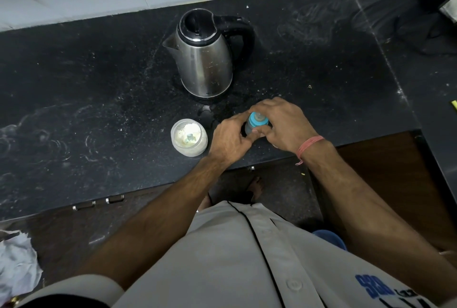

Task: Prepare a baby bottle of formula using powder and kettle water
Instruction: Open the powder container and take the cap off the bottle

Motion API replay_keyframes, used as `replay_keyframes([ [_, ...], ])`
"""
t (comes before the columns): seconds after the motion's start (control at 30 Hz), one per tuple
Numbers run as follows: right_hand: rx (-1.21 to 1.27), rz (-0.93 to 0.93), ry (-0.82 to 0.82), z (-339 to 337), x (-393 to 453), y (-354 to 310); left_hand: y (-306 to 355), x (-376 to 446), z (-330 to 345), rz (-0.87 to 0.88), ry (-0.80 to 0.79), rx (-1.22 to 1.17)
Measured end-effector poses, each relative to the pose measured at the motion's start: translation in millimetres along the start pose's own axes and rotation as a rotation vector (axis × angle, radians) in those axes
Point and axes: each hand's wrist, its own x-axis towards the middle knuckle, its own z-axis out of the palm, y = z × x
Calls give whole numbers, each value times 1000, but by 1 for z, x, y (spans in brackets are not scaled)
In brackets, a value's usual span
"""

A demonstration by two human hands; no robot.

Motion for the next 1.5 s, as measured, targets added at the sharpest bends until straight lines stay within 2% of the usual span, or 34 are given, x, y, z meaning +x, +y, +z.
replay_keyframes([
  [0.17, -2, -46, -65, -5, -1, 9, -2, 0, 3, -5, -8, -8],
  [0.33, 131, 231, 25, 4, -7, 5, 1, -2, 6, 10, 37, 27],
  [0.5, 39, 267, 124, 14, -9, -11, 6, -3, 9, -35, 54, 12],
  [0.63, -2, 230, 146, 17, -9, -17, 5, 0, 4, -48, 23, -54],
  [0.77, -8, 168, 96, 9, -9, -14, 1, 4, 4, -46, 2, -34],
  [1.13, -61, -177, -223, -22, 10, 11, -10, 13, 3, -46, -64, 14],
  [1.23, -3, -136, -289, -28, 12, 8, -11, 14, 3, -44, -81, 36],
  [1.3, 50, -63, -258, -29, 11, 5, -11, 14, 2, -29, -83, 57],
  [1.4, -151, 125, -143, -27, 11, -6, -9, 14, -1, -26, -87, 56],
  [1.5, -228, 95, -122, -29, 13, -14, -8, 14, -1, -22, -84, 64],
])
